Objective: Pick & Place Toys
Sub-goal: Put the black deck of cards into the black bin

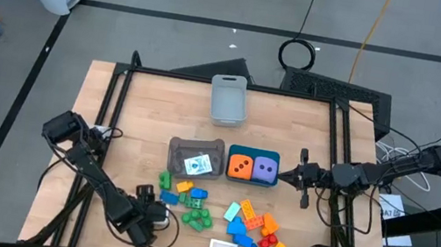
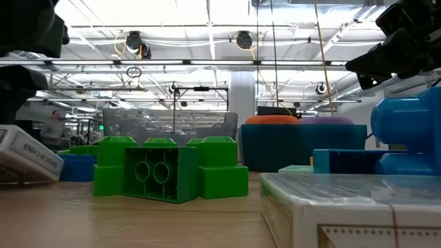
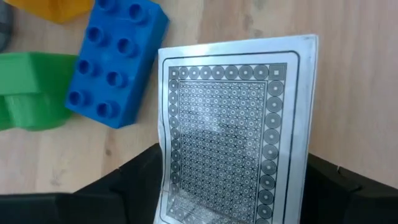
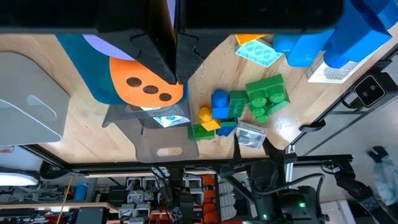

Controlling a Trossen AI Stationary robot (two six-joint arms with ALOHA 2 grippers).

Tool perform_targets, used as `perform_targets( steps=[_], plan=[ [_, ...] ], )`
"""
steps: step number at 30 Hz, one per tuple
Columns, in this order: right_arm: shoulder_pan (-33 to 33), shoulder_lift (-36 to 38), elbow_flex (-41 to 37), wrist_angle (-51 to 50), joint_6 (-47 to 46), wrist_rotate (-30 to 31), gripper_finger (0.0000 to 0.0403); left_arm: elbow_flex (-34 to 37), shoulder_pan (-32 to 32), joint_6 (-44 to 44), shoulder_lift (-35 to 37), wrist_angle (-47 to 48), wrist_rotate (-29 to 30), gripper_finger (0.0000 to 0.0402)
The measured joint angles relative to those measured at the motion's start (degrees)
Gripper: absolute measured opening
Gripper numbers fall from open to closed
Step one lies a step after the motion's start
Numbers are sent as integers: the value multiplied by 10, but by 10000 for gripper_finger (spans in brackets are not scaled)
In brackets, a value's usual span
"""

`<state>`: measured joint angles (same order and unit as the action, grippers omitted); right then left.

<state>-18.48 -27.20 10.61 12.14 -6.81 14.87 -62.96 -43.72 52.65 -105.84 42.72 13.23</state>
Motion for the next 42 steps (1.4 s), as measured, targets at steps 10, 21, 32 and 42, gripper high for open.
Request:
perform_targets(
  steps=[10,21,32,42],
  plan=[
    [0,0,0,0,0,0,0,1,3,27,6,4,-63,222],
    [0,0,0,0,-1,0,0,1,26,49,61,4,-110,67],
    [0,0,0,0,-6,0,0,1,52,128,183,7,-30,67],
    [0,0,0,0,-4,0,0,0,241,-22,257,25,-40,67]
  ],
)
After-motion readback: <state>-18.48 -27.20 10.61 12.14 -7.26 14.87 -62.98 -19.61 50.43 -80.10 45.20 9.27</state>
